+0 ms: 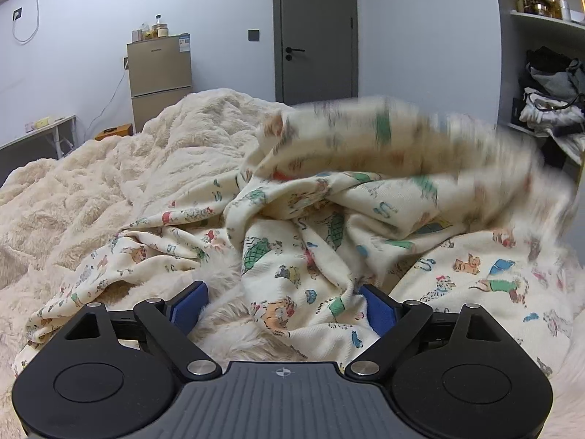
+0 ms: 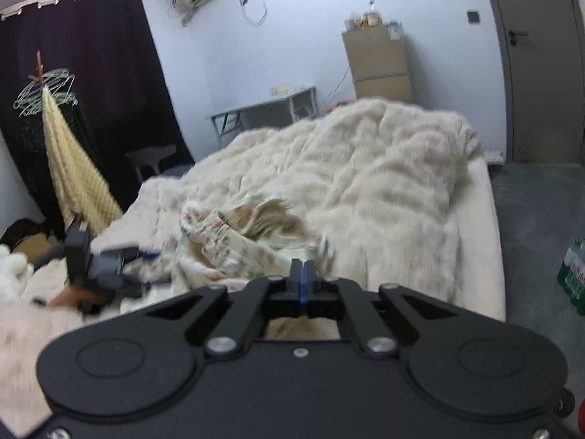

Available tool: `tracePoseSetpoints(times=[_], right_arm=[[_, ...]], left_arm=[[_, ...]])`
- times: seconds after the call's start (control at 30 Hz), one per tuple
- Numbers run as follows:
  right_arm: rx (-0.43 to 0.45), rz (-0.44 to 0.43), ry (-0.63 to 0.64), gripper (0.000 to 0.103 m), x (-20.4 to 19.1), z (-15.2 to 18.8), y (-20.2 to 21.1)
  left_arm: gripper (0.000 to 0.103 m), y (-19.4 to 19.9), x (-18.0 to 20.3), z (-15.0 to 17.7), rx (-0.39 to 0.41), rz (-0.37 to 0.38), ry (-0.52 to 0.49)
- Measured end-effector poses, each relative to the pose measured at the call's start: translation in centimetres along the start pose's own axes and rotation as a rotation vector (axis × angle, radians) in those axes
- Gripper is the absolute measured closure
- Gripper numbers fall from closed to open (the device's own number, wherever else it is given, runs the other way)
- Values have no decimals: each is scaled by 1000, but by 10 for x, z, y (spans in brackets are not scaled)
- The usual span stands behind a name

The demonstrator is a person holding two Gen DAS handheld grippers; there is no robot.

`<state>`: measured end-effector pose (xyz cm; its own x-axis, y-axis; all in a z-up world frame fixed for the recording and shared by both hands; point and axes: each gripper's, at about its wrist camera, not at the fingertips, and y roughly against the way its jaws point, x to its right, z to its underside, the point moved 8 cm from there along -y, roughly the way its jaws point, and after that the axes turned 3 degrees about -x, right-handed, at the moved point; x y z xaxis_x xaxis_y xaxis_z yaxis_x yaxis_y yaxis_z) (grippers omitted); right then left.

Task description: Organize soft objects

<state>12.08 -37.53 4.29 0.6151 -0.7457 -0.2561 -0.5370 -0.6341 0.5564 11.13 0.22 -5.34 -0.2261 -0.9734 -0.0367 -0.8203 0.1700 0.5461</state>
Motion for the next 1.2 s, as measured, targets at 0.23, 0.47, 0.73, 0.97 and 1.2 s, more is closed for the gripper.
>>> tracePoseSetpoints(times=[0.23, 0.47, 0.73, 0.97, 1.2], right_arm=[[-57, 59, -8, 54, -2, -2, -38], [-63, 16, 7, 48, -18, -17, -73], [-116, 44, 7, 48, -11, 2, -88], [-109, 70, -27, 46, -4, 16, -88], [-111, 51, 40, 47, -14, 26, -81]], left_arm=[[16, -2, -1, -1, 1, 2, 3], [17, 0, -3, -2, 9, 1, 2], [18, 47, -16, -83, 108, -13, 5], [18, -21, 63, -176, -51, 4, -309], [45, -134, 93, -184, -331, -50, -415]])
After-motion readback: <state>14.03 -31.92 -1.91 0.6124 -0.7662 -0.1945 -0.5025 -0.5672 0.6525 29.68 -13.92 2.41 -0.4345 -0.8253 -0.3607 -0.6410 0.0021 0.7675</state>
